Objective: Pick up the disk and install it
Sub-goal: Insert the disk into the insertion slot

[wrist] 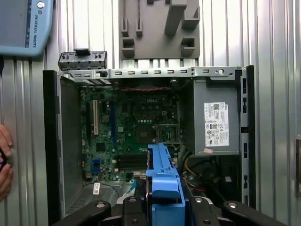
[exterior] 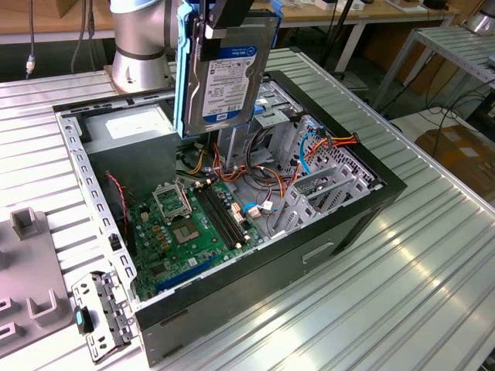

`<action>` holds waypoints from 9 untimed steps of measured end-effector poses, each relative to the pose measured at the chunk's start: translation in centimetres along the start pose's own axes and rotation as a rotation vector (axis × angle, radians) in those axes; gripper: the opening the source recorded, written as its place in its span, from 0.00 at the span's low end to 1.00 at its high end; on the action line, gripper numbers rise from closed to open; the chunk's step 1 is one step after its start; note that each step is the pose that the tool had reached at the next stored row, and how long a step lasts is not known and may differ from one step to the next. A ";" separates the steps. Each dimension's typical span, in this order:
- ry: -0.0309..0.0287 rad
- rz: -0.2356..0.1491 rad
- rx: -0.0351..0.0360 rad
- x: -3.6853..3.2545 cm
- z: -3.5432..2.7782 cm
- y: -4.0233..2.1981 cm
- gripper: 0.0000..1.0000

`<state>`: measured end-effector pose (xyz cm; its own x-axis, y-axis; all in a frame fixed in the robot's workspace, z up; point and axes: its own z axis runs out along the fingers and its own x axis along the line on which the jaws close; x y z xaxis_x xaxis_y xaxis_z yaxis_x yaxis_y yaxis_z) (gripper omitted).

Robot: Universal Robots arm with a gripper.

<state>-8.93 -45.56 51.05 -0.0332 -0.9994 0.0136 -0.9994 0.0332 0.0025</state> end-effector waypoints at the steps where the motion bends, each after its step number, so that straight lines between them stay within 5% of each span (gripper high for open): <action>1: -0.0001 0.000 0.0002 0.32 0.05 -0.01 0.37; 4: -0.0001 0.000 0.0001 1.40 0.13 -0.06 0.37; 9: 0.0017 0.000 0.0002 4.16 0.43 -0.68 0.37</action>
<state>-8.40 -49.74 50.67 -0.0332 -0.9993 0.0153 -0.9994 0.0332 0.0023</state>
